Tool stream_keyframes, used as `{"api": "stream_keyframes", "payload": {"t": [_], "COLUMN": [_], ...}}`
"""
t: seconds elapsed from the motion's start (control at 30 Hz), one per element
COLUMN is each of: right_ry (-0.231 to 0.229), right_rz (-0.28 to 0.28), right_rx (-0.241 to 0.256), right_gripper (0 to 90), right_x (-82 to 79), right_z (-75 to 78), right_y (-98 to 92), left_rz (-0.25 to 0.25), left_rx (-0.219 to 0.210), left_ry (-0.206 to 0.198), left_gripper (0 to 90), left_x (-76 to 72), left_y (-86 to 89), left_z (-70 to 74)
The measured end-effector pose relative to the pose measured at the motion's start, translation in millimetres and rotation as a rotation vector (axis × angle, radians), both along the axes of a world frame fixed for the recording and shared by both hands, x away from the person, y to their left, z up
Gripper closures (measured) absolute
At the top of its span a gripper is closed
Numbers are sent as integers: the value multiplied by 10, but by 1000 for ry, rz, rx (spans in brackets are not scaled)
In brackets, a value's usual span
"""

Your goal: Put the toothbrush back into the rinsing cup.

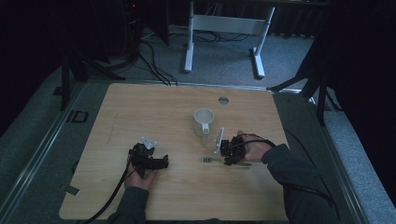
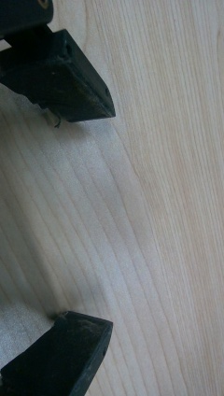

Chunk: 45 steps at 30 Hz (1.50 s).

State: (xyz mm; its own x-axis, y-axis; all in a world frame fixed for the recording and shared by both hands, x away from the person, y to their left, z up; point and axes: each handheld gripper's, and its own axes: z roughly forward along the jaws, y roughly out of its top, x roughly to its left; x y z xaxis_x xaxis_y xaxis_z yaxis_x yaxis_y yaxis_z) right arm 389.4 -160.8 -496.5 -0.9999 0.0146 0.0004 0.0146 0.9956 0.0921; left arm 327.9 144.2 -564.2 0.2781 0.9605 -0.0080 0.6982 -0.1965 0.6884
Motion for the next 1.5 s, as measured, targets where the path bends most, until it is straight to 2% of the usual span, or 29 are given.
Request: {"api": "stream_keyframes", "payload": {"t": [0.3,0.6,0.77,0.83,1.17,1.27,1.5], "right_ry": [-19,-56,-70,-78,-94,-100,-119], "right_rz": [-73,-134,-160,-181,-229,-229,-245], "right_rx": [95,131,177,212,302,328,363], "right_gripper": [824,824,824,824,824,824,824], "right_x": [39,73,86,92,131,135,144], "right_z": [113,157,200,228,276,293,338], "right_y": [-57,-97,-129,-152,-226,-237,-237], "left_rz": [-1,0,0,0,0,0,-1], "left_rx": [1,1,1,1,1,2,1], "left_ry": [0,0,0,0,0,1,0], "left_gripper": [19,19,20,19,20,19,20], "left_x": [1,0,0,0,0,0,0], "left_y": [1,0,0,1,1,1,1], "left_z": [0,0,1,0,0,1,1]}}
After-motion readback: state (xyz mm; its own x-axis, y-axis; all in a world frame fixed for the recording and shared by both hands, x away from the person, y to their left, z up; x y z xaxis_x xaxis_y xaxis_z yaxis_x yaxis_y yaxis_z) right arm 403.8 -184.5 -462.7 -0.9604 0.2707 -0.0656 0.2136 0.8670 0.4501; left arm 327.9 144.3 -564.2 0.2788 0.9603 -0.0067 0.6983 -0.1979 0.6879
